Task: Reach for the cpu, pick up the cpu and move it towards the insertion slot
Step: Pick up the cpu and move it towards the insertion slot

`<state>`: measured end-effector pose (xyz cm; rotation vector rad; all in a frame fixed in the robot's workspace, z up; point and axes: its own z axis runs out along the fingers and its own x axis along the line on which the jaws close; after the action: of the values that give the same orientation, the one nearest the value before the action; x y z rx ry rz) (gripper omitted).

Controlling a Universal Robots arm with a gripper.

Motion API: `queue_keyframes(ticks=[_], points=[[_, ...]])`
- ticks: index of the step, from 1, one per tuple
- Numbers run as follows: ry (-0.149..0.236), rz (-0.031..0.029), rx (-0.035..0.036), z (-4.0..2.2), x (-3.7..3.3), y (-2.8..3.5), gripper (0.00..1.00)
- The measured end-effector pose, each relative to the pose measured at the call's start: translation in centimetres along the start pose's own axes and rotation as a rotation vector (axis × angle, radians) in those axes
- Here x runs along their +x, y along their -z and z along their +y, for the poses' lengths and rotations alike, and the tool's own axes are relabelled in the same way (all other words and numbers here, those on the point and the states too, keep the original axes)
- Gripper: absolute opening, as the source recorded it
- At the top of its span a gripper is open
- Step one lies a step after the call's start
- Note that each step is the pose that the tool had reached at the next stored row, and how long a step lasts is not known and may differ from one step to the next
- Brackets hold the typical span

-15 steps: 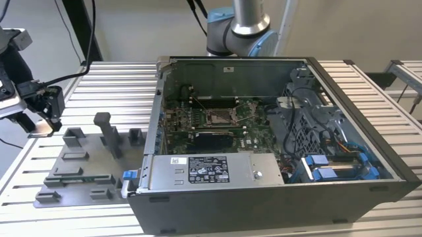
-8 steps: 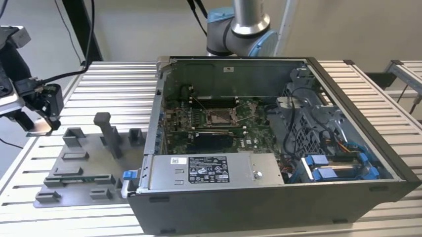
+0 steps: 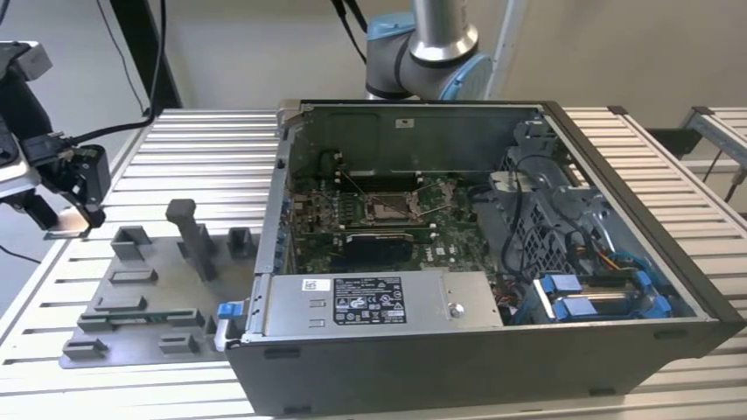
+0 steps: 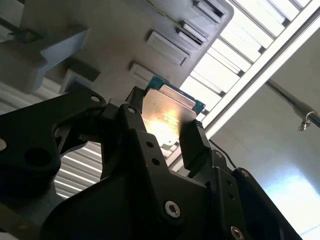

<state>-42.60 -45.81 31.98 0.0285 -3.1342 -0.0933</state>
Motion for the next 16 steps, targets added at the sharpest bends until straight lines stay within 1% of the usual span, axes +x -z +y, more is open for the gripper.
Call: queue_keyframes(ticks=[16], points=[[0.000, 0.0000, 0.0000, 0.06, 0.07, 0.95, 0.00]])
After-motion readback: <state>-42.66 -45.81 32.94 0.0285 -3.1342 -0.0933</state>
